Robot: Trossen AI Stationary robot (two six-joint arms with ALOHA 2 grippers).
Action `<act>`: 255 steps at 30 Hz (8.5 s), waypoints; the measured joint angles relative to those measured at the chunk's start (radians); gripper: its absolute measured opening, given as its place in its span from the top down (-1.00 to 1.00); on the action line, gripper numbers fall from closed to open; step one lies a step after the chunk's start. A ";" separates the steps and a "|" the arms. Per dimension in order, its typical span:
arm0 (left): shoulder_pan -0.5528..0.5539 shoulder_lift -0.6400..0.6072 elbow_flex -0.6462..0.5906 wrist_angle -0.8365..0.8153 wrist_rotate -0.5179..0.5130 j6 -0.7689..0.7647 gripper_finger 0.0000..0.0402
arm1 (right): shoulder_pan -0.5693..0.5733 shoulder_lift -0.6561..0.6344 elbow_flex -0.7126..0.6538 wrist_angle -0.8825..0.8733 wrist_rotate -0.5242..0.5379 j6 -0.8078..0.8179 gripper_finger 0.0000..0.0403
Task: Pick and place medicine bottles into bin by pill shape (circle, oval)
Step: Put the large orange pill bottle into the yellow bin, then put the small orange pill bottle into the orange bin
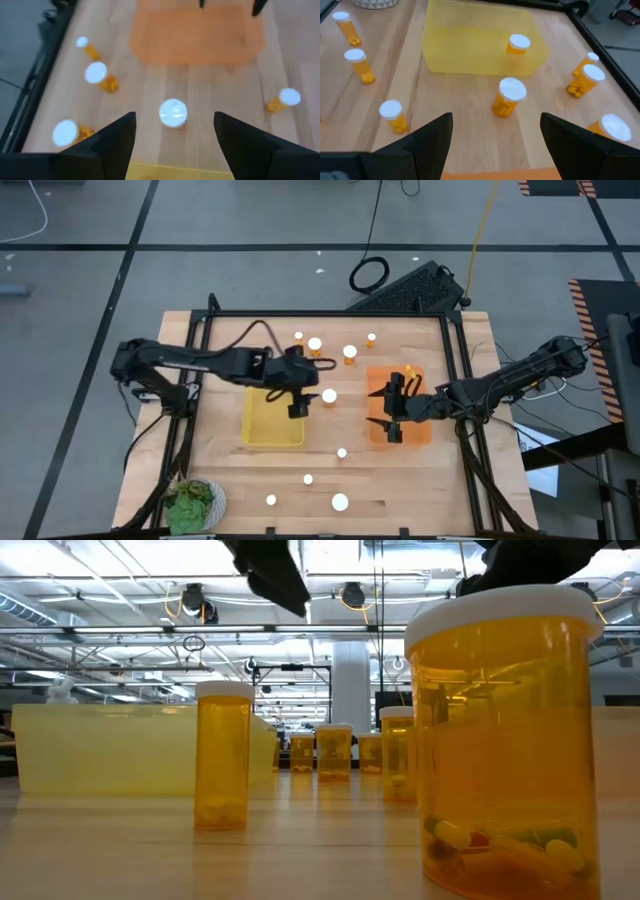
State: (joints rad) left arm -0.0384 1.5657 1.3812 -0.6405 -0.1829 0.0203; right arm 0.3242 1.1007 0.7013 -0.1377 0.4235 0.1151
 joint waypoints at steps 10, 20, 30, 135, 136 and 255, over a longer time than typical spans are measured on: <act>0.046 0.186 0.101 -0.054 0.024 0.063 -0.85 | -0.002 -0.035 0.000 -0.054 -0.007 0.023 -0.47; 0.066 0.296 0.102 -0.033 0.082 0.086 -0.98 | 0.000 -0.083 0.000 -0.162 -0.010 0.112 -0.47; 0.069 0.367 0.102 0.023 0.123 0.106 -0.98 | 0.005 -0.102 0.000 -0.161 -0.010 0.111 -0.47; 0.106 -0.106 -0.192 -0.390 -0.064 -0.192 -0.09 | 0.034 -0.100 0.000 -0.116 -0.007 0.154 -0.47; 0.112 -0.112 -0.222 -0.377 -0.064 -0.201 -0.10 | 0.034 -0.100 0.000 -0.107 -0.007 0.150 -0.47; 0.112 -0.303 -0.452 0.205 -0.004 0.065 -0.17 | -0.872 0.429 0.503 -0.446 -0.350 -0.455 -0.10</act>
State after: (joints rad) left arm 0.0735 1.2629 0.9291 -0.4355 -0.1870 0.0857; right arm -0.5483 1.5296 1.2046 -0.5839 0.0732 -0.3401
